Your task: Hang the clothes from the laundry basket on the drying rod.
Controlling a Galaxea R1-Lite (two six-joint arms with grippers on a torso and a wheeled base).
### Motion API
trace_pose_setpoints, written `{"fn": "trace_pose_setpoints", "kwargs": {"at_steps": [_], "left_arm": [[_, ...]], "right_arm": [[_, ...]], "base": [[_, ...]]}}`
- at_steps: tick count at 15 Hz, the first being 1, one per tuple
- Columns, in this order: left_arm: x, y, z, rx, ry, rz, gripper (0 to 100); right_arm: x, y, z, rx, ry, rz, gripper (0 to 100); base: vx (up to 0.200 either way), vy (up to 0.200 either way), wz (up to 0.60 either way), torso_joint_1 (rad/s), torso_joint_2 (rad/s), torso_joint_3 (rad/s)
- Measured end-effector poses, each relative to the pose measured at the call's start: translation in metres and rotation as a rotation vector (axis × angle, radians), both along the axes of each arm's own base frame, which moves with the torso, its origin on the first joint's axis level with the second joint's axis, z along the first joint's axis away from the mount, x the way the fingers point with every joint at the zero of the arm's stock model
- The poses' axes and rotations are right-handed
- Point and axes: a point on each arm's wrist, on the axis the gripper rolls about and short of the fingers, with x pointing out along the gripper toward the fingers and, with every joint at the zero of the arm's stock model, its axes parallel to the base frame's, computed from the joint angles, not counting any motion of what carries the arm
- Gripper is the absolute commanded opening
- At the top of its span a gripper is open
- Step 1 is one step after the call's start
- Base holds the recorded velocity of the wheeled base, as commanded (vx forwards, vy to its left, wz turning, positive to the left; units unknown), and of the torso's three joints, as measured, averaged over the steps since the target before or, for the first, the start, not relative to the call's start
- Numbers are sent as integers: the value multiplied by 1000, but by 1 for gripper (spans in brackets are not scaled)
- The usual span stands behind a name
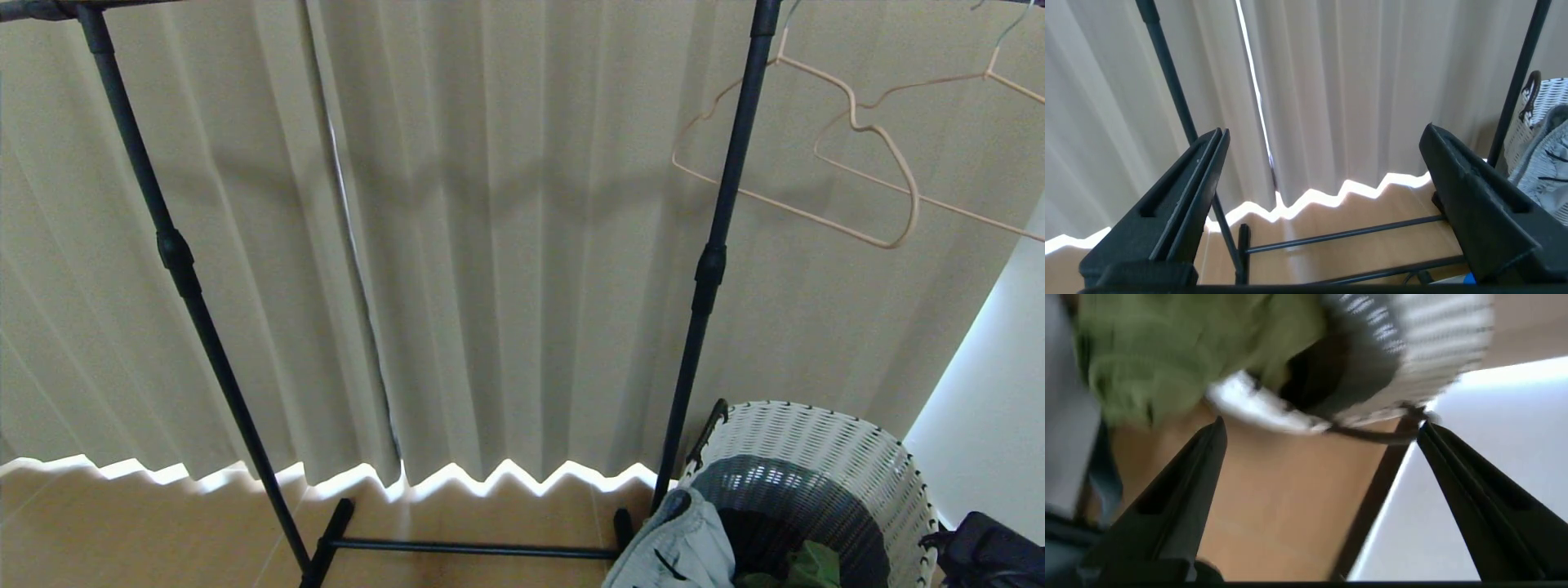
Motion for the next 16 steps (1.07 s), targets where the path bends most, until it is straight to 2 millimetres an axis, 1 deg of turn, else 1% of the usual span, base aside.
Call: {"fn": "trace_pose_setpoints", "kwargs": {"at_steps": [2,5,8,14,16], "left_arm": [[0,0,0,0,0,0,100],[0,0,0,0,0,0,100],[0,0,0,0,0,0,100],[0,0,0,0,0,0,100],[0,0,0,0,0,0,100]], "right_arm": [[10,1,-14,-31,87,53,100],[26,9,-28,1,156,151,100],[38,17,-36,6,169,207,100],[66,23,-52,2,113,212,100],[68,22,-57,-2,136,206,100]], "base": [[0,0,0,0,0,0],[0,0,0,0,0,0],[0,0,0,0,0,0],[0,0,0,0,0,0],[0,0,0,0,0,0]]}}
